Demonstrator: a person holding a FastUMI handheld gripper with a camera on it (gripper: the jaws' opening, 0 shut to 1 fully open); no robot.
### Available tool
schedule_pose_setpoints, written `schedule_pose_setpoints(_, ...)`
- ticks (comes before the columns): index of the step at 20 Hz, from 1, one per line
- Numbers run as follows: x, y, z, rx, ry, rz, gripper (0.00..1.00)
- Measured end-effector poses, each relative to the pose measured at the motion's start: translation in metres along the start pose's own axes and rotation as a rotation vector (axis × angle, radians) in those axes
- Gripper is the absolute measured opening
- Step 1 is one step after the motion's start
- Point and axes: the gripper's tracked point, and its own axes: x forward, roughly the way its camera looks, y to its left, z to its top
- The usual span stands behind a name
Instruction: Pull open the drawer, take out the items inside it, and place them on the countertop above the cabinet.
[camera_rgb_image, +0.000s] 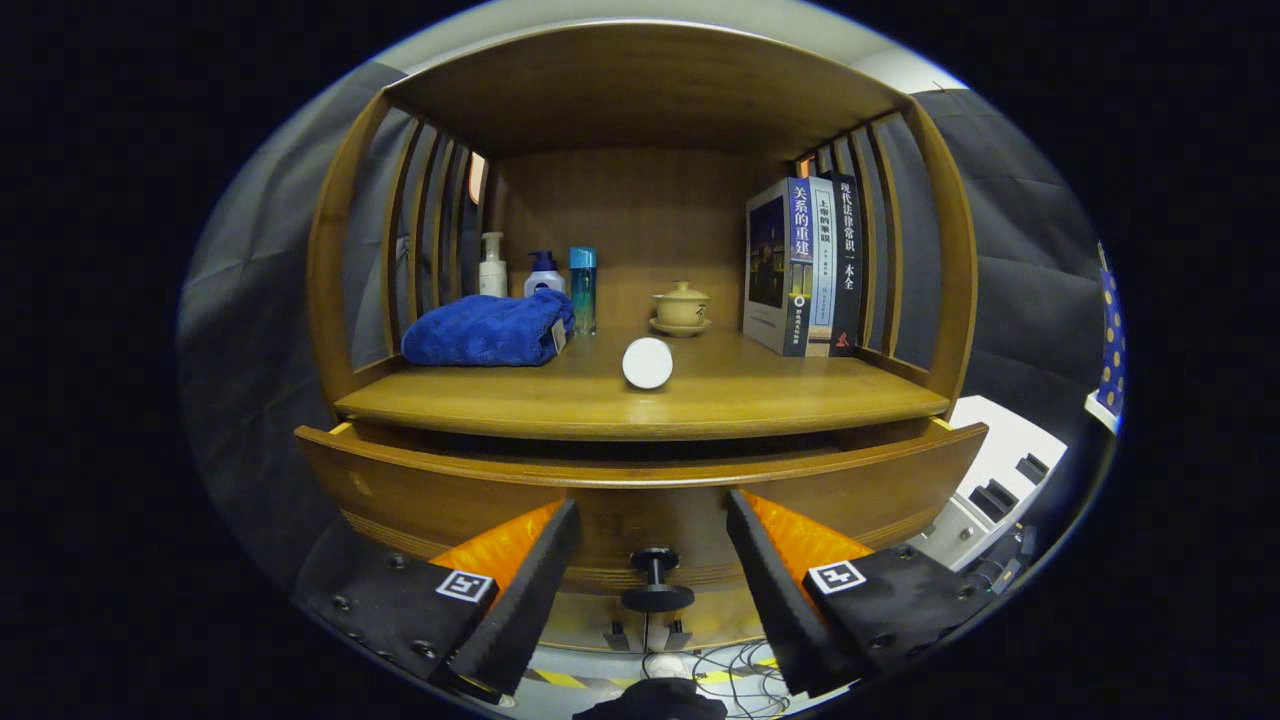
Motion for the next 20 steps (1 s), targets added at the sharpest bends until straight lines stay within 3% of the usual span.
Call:
schedule_pose_setpoints(14,0.033,0.000,0.005,0.042,-0.007,0.012,0.98)
schedule_pose_setpoints(16,0.029,-0.009,0.002,0.031,0.022,-0.022,0.99)
schedule_pose_setpoints(20,-0.001,-0.011,0.027,0.044,0.001,0.006,1.00)
